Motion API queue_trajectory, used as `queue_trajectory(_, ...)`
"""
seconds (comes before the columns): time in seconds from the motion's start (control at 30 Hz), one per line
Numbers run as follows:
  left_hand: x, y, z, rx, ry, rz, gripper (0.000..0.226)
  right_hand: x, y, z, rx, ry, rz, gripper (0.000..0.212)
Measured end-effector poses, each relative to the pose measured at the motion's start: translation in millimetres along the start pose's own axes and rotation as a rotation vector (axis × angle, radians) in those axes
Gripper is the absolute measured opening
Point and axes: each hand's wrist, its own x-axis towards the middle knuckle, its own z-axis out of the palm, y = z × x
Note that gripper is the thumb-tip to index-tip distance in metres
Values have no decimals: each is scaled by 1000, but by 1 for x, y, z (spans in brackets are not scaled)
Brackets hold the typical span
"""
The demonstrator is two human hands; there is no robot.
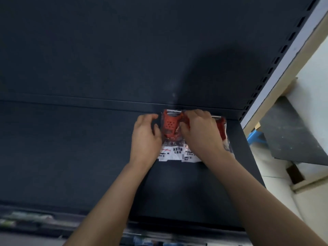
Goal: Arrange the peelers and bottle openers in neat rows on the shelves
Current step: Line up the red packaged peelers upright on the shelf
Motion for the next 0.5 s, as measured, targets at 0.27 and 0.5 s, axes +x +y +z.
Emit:
queue_trajectory(0.27, -19, -37, -62, 323, -36, 123, 28, -10, -64, 12, -92, -60, -160, 35)
queue_trajectory(0.5, -40, -103, -173, 443, 2, 84, 30, -28, -190, 39, -71, -111, -320, 38)
